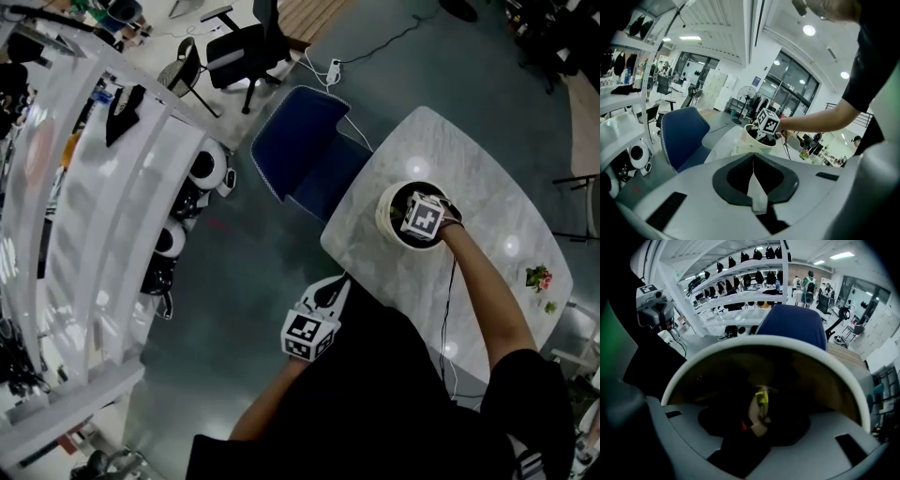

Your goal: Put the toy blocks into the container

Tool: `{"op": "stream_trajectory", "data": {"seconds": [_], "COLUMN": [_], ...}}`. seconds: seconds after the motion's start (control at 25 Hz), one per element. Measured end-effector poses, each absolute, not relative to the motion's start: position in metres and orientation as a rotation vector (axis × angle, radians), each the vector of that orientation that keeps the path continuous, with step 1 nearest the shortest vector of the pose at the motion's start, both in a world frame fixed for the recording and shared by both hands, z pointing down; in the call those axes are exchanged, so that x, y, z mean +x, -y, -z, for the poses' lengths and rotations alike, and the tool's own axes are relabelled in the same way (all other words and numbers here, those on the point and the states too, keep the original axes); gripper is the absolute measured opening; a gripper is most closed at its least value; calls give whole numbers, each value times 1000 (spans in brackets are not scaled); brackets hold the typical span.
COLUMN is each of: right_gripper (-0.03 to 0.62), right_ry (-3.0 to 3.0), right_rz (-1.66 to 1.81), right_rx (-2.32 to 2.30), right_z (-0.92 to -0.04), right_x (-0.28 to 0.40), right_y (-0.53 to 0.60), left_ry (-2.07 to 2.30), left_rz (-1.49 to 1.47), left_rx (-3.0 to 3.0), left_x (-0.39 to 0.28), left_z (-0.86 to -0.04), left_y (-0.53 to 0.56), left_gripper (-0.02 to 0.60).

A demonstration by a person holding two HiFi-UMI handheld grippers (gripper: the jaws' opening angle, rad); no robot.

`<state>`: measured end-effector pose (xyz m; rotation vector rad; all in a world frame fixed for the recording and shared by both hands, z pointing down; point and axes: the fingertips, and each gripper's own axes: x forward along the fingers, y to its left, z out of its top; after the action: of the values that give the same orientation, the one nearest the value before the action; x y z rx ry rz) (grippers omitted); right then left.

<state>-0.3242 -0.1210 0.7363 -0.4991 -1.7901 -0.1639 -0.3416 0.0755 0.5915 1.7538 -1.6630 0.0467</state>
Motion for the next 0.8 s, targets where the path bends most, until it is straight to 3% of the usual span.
{"op": "stream_trajectory", "data": {"seconds": [0.4,0.8], "right_gripper": [173,89], "right_ry": [2047,2293], "right_rz": [-49,-170], "right_rx": [-308,-44], "right_z": [-663,-603], "right_x": [-319,-269], "right_y": [113,53], "left_ry": [1725,1695], "left_rz": [4,129], "left_rx": [1805,1835], "left_x": [-330,-282], "left_z": [-571,-587], "left_y": [-115,-157], "left_gripper": [5,5]}}
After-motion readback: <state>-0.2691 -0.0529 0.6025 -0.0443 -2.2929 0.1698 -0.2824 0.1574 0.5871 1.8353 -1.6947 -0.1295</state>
